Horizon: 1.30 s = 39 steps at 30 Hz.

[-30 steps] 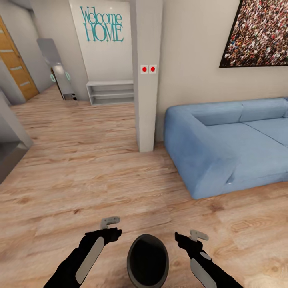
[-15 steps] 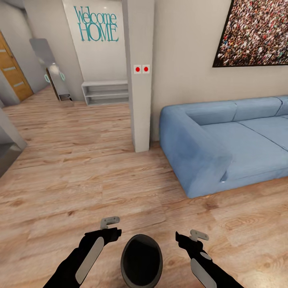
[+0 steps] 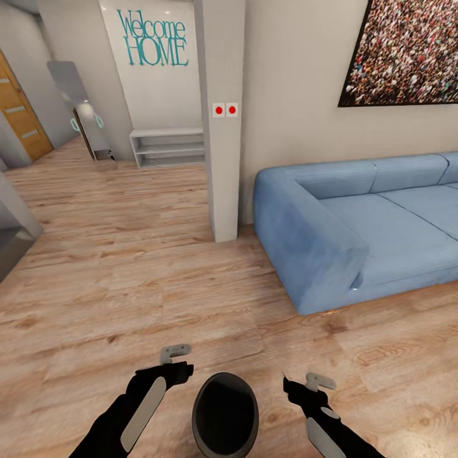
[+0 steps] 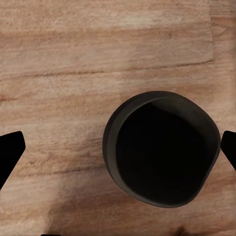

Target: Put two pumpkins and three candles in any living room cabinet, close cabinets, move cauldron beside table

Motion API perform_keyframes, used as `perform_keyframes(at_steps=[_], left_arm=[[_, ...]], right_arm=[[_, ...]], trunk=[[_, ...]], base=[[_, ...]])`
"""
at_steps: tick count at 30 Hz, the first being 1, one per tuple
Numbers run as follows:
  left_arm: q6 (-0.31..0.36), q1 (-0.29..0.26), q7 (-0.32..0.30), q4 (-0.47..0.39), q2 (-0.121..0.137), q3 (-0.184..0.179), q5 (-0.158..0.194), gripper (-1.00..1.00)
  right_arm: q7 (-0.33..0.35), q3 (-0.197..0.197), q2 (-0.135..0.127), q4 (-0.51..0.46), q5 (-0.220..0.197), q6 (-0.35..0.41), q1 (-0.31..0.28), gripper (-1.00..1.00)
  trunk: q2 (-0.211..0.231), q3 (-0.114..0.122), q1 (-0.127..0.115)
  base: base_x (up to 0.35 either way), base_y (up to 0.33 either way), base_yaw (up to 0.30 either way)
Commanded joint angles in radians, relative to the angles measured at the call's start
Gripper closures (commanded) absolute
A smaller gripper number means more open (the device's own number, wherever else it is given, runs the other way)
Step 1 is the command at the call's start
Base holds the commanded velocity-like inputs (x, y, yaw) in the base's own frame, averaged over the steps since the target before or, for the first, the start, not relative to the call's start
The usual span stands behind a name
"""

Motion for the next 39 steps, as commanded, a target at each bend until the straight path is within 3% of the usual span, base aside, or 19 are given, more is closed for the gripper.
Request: perform_keyframes(at_steps=[1, 6, 10, 22, 25, 30, 39], left_arm=[[0.001, -0.001, 0.01, -0.001, 0.001, -0.003, 0.01, -1.0], [0.0, -0.001, 0.01, 0.0, 0.0, -0.003, 0.01, -1.0], [0.0, -0.001, 0.013, 0.003, -0.001, -0.003, 0.01, -1.0], [-0.003, -0.001, 0.024, 0.015, -0.003, -0.008, 0.015, -1.0], [-0.003, -0.001, 0.024, 0.017, -0.004, -0.009, 0.015, -1.0], [-0.003, -0.001, 0.024, 0.022, -0.004, -0.011, 0.016, -1.0], [-0.002, -0.002, 0.02, 0.024, -0.006, -0.011, 0.019, -1.0]], right_arm=[[-0.006, 0.009, -0.001, 0.006, -0.01, -0.006, -0.001, -1.0], [0.0, 0.02, -0.001, 0.016, -0.007, -0.007, -0.001, -1.0], [0.004, 0.023, -0.001, 0.016, 0.001, -0.008, -0.001, -1.0], [0.011, 0.028, 0.006, 0.014, 0.082, -0.006, 0.0, -1.0], [0.012, 0.059, 0.015, 0.014, 0.084, -0.005, 0.0, -1.0], [0.011, 0.167, 0.038, 0.016, 0.082, -0.004, 0.0, -1.0], [0.026, 0.194, 0.046, 0.015, 0.083, -0.004, 0.0, -1.0]], trunk=[[0.0, -0.001, 0.0], [0.0, -0.001, 0.0], [-0.028, -0.013, 0.015], [-0.112, -0.051, 0.061], [-0.133, -0.06, 0.073], [-0.168, -0.076, 0.092], [-0.231, -0.104, 0.126]], base=[[0.0, 0.0, 0.0], [0.0, 0.0, 0.0], [0.0, 0.0, 0.0], [0.0, 0.0, 0.0], [0.0, 0.0, 0.0], [0.0, 0.0, 0.0], [0.0, 0.0, 0.0]])
